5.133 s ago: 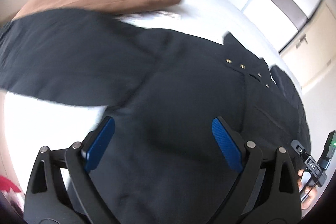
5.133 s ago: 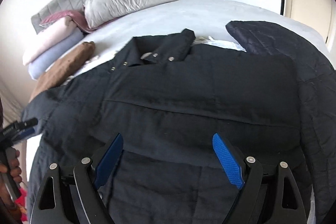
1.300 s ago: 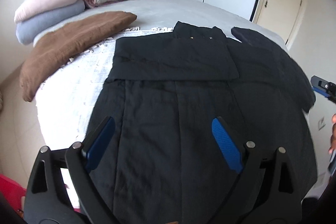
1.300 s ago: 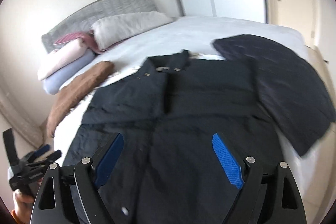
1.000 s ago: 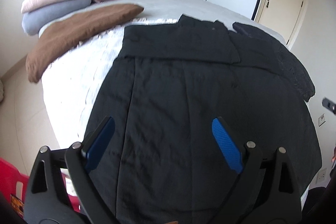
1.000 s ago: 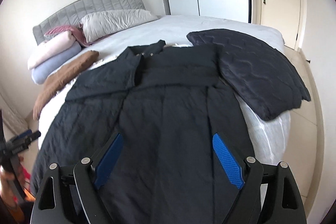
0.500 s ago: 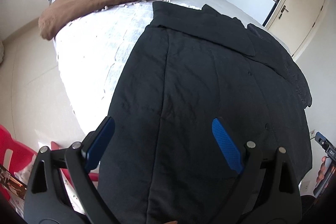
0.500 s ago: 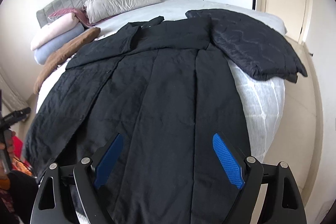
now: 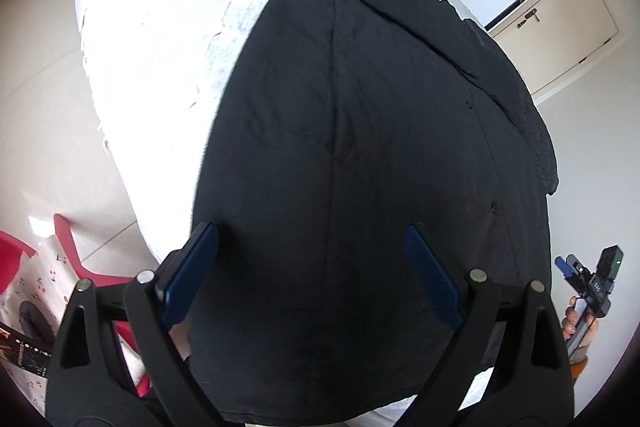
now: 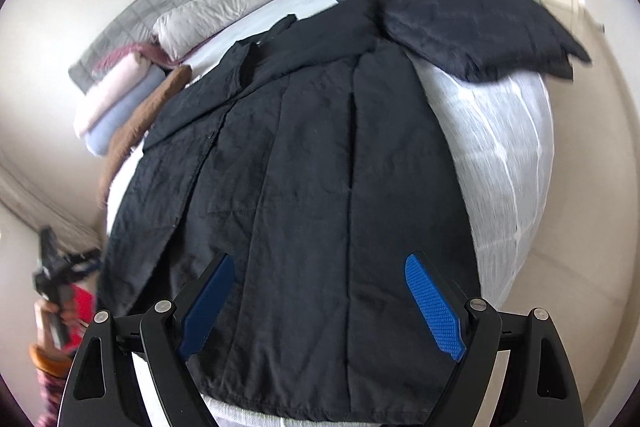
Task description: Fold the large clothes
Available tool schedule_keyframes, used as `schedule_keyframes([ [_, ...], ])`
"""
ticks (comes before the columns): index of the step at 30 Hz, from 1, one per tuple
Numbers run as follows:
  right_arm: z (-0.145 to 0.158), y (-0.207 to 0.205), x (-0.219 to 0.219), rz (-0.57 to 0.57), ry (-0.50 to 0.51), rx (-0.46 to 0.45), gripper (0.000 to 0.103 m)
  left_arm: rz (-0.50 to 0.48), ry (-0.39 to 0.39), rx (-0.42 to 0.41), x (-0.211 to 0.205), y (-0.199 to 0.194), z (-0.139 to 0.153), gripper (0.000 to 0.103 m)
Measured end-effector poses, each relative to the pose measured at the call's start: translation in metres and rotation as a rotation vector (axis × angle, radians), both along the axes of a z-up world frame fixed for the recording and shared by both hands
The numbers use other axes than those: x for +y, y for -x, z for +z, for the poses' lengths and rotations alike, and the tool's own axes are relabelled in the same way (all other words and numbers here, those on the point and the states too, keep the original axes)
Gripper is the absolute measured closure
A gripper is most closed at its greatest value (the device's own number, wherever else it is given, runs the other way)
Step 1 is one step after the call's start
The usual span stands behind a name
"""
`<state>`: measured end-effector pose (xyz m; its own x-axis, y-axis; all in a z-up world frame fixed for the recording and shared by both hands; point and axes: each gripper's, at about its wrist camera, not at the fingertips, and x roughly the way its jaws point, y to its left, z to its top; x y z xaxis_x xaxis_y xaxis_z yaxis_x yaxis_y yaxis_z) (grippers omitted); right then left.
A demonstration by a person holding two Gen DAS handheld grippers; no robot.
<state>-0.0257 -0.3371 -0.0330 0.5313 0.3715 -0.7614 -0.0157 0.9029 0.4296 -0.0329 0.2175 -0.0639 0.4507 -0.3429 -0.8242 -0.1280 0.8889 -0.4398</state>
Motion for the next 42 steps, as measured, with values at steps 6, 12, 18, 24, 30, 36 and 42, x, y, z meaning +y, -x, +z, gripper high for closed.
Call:
schedule_keyframes([
  [6,-0.016,0.007,-0.040,-0.085,-0.106,0.042,0.014,0.022,0.051,0.034,0.026,0.004,-0.015,0.009],
  [12,-0.027,0.014,-0.065,-0.139,-0.100,0.058,0.014,0.014,0.110,0.102,0.033,0.006,-0.032,0.010],
  [18,-0.054,0.009,-0.066,-0.107,-0.182,0.157,0.019,-0.027,0.202,0.158,0.017,0.009,-0.044,0.014],
  [24,-0.062,0.010,-0.048,-0.057,-0.150,0.184,0.032,-0.093,0.139,0.184,-0.007,0.011,-0.048,0.014],
  [30,-0.054,0.016,-0.041,-0.051,-0.142,0.162,0.051,-0.124,0.103,0.167,-0.018,0.015,-0.043,0.020],
  [36,-0.043,0.019,-0.032,-0.023,-0.119,0.126,0.070,-0.155,0.068,0.143,-0.024,0.021,-0.035,0.029],
  [42,-0.028,0.022,-0.026,-0.014,-0.106,0.074,0.089,-0.169,0.030,0.108,-0.029,0.026,-0.023,0.048],
])
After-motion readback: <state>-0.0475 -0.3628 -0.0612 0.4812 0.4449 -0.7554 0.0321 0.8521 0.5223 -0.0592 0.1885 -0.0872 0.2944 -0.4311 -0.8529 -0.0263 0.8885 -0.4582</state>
